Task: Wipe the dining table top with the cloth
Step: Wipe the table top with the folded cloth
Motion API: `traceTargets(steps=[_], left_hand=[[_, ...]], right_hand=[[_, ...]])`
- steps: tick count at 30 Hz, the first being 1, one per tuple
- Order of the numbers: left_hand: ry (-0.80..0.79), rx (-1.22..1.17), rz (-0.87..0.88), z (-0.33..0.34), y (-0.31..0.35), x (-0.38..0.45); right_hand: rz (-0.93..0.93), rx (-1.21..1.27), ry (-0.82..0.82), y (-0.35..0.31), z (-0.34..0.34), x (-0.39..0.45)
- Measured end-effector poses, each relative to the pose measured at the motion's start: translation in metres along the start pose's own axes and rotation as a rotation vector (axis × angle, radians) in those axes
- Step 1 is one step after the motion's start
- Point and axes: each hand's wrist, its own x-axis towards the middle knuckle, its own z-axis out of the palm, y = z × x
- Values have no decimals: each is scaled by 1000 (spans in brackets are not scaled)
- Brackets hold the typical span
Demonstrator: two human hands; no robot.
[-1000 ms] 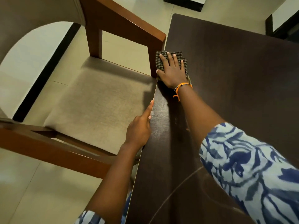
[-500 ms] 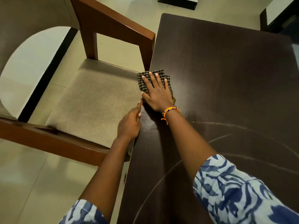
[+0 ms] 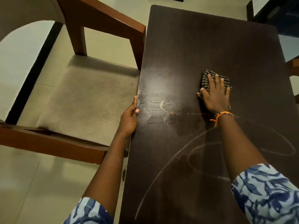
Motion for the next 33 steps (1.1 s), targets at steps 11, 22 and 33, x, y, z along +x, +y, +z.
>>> traceTargets(steps=[11, 22, 33], left_hand=[[-4, -217, -111, -3, 8, -2], [89, 82, -245, -4, 21, -7], [77, 828, 288, 51, 30, -12]], right_hand=[[-270, -38, -40, -140, 46, -26], [-596, -72, -116, -141, 53, -55], [39, 5, 87, 23, 9, -23]])
